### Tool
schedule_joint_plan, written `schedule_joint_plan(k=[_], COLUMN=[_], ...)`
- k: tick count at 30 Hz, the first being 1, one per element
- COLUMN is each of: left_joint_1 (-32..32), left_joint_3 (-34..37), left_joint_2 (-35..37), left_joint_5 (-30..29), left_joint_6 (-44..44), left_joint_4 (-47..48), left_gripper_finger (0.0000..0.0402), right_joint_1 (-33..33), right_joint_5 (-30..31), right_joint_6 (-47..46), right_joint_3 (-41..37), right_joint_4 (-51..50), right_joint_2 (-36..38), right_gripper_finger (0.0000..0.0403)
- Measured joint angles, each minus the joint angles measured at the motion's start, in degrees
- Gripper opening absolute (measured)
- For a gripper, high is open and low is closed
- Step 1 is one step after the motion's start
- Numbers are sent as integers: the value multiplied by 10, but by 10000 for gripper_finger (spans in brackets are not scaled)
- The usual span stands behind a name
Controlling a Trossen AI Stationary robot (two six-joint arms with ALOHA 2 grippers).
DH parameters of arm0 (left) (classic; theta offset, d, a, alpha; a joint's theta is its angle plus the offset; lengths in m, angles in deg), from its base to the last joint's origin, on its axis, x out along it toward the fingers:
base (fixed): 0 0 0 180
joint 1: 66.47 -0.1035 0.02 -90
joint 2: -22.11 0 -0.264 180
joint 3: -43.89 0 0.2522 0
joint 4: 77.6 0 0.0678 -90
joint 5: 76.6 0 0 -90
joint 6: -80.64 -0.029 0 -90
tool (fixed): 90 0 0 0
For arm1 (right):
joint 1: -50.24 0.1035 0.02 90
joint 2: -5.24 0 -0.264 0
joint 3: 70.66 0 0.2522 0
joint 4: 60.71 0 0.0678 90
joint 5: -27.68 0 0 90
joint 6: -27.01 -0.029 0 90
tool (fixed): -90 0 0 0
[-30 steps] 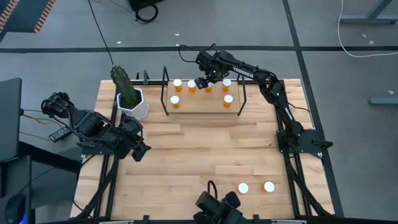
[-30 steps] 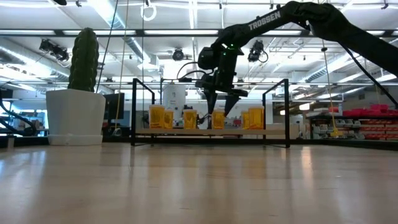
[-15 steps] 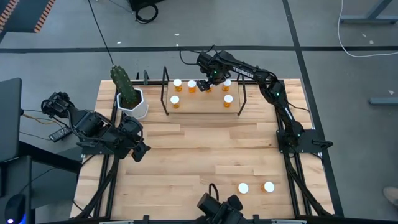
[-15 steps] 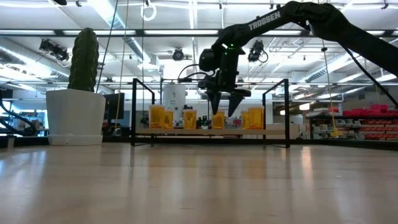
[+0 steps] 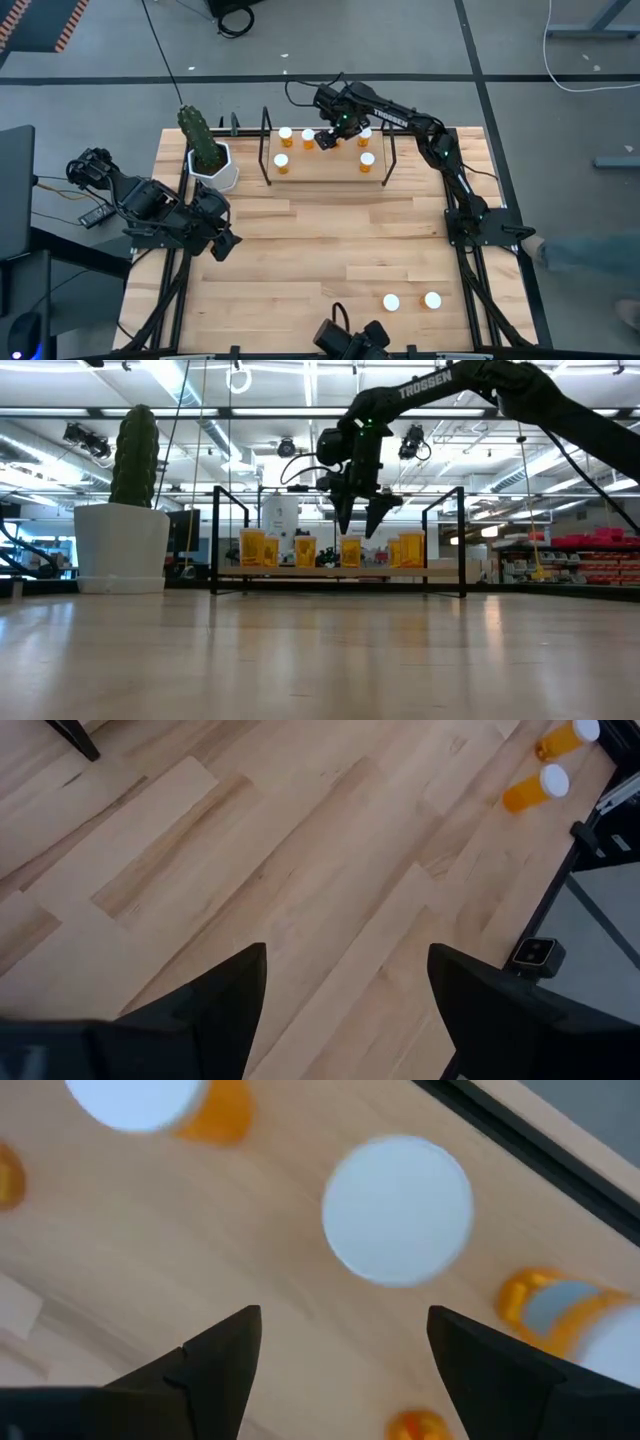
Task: Pick and place medicine bottles onto shelf by color
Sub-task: Put the orange pill bottle on the shelf
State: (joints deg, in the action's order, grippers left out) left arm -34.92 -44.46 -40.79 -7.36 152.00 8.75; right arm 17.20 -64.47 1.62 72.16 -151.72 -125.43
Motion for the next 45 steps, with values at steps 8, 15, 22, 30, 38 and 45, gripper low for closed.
schedule_joint_plan(k=[8, 15, 22, 30, 38, 45], left_joint_1=[0, 0, 0, 0, 0, 0], left_joint_3=[0, 0, 0, 0, 0, 0], left_joint_2=[0, 0, 0, 0, 0, 0], left_joint_5=[3, 3, 2, 4, 24, 49], left_joint_6=[-6, -15, -16, -47, -108, -165], left_joint_4=[0, 0, 0, -1, -12, -38], left_gripper_finger=[281, 281, 281, 281, 281, 281], right_joint_1=[22, 82, 178, 286, 405, 527], right_joint_5=[-32, -82, -82, -51, -27, 27], right_joint_6=[-16, 0, 3, -119, -342, -536], right_joint_3=[21, 21, 20, 20, 20, 20], right_joint_4=[-57, -114, -127, -128, -128, -128], right_joint_2=[0, 0, 9, 51, 68, 68], right_gripper_finger=[294, 294, 294, 294, 294, 294])
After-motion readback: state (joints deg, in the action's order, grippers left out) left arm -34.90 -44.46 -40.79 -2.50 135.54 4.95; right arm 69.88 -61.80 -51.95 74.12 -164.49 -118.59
